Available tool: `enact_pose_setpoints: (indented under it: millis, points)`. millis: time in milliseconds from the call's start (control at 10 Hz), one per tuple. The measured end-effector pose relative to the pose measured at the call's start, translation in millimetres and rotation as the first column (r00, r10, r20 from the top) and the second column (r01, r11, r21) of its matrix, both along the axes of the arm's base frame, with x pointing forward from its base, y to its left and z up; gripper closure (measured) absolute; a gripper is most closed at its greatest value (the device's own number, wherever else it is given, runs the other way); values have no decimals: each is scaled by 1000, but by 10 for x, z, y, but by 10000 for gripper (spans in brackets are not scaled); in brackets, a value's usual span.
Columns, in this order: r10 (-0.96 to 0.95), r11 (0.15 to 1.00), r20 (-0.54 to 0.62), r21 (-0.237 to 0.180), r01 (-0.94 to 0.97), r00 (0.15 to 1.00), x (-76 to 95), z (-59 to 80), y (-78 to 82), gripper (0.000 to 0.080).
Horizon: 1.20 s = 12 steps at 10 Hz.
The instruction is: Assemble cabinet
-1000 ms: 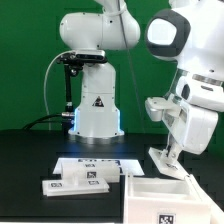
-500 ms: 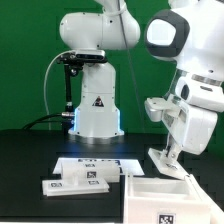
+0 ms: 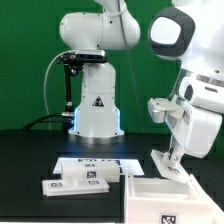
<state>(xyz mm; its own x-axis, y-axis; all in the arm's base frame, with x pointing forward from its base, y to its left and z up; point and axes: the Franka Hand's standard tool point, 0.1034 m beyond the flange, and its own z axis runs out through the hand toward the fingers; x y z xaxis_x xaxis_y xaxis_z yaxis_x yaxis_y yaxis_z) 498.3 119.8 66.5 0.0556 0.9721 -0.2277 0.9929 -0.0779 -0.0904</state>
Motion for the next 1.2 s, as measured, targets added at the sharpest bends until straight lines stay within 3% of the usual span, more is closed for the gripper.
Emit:
enact_pose_setpoints:
  millis: [600, 900, 1200]
  points:
    - [12, 1000, 4, 4, -12, 1000, 45, 5, -2, 734]
    - [61, 998, 8, 12, -61, 998, 348, 2, -34, 734]
    - [55, 998, 12, 10, -55, 998, 467, 2, -35, 734]
